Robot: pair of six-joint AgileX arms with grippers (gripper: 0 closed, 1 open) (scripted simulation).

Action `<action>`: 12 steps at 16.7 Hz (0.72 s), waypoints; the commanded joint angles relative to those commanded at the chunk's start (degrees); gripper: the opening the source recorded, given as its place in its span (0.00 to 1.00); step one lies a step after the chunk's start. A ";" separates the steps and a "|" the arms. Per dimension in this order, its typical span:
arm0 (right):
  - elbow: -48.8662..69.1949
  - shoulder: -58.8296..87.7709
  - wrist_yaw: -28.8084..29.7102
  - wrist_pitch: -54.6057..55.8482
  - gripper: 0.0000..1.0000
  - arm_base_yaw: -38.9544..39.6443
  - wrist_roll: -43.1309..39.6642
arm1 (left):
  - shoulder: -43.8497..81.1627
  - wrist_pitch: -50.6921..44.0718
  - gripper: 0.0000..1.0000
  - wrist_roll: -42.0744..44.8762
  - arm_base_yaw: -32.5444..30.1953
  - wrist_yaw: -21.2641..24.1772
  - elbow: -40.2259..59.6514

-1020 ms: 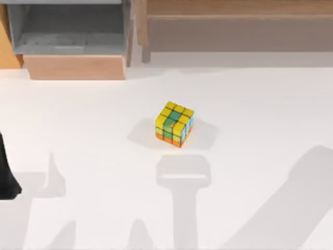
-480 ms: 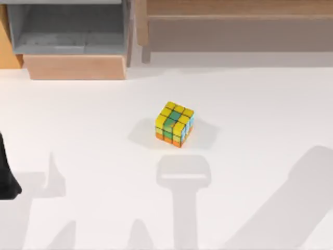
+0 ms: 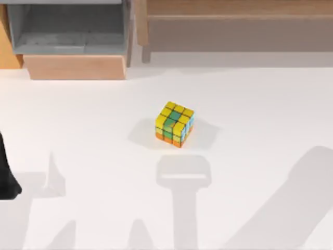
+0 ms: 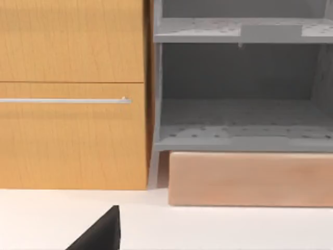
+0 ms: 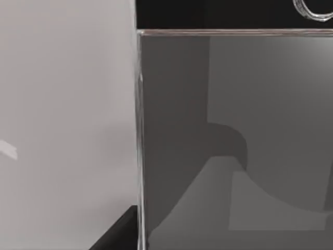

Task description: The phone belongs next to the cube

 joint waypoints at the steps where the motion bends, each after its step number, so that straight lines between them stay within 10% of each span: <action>1: 0.00 0.00 0.00 0.00 0.00 0.00 0.00 | 0.00 0.00 1.00 0.00 0.00 0.00 0.00; 12: 2.13 -2.41 -0.37 -4.32 0.00 0.16 0.26 | 0.00 0.00 1.00 0.00 0.00 0.00 0.00</action>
